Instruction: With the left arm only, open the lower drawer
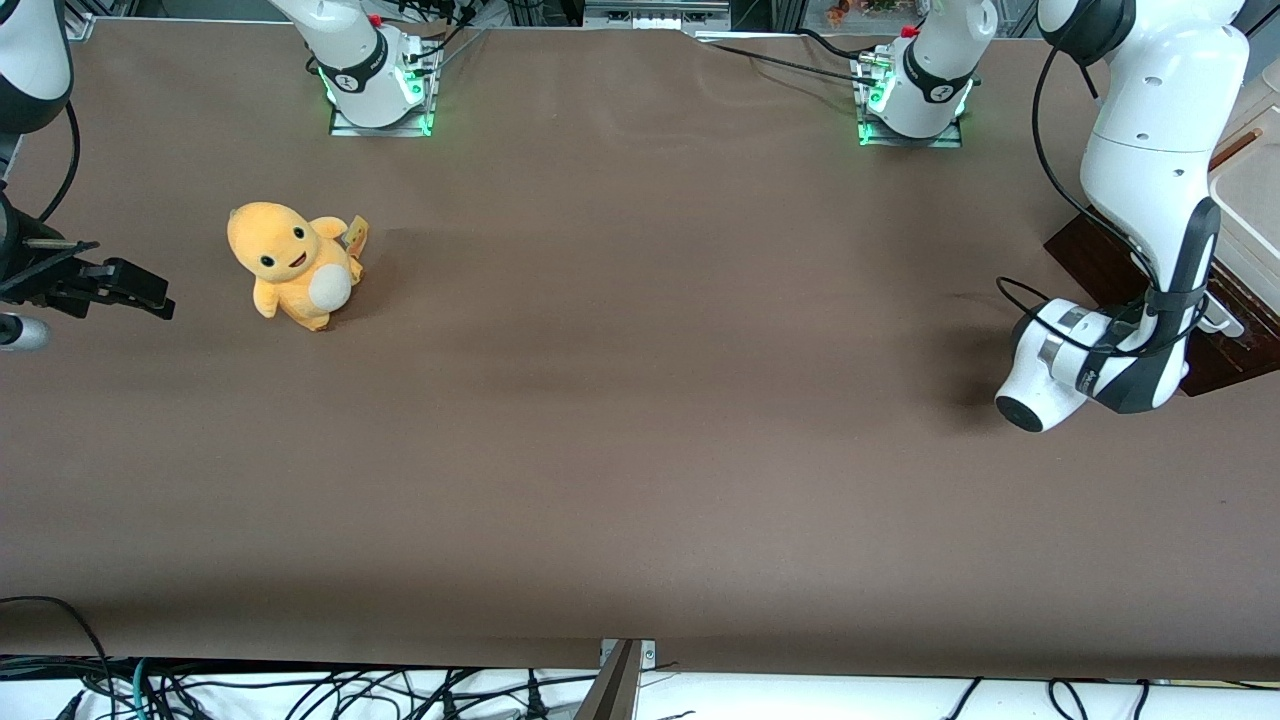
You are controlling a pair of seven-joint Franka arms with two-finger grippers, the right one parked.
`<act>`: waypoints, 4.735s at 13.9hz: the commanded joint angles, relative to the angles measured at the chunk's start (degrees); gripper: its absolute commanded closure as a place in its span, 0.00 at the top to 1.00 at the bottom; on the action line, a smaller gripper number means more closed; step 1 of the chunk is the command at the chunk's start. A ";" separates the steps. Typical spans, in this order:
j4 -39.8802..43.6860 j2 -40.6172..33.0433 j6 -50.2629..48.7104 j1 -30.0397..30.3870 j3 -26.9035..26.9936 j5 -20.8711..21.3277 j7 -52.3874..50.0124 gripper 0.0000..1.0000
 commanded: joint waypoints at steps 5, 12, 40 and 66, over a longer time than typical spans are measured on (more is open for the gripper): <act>0.09 -0.42 -0.46 -2.75 -0.48 1.39 1.17 0.17; 1.85 -0.25 -1.43 -5.48 -0.56 1.48 1.26 0.17; 3.52 1.60 -1.43 -7.85 -0.47 1.39 1.17 1.00; 34.09 -8.33 -9.79 -11.30 -5.66 -43.63 34.92 1.00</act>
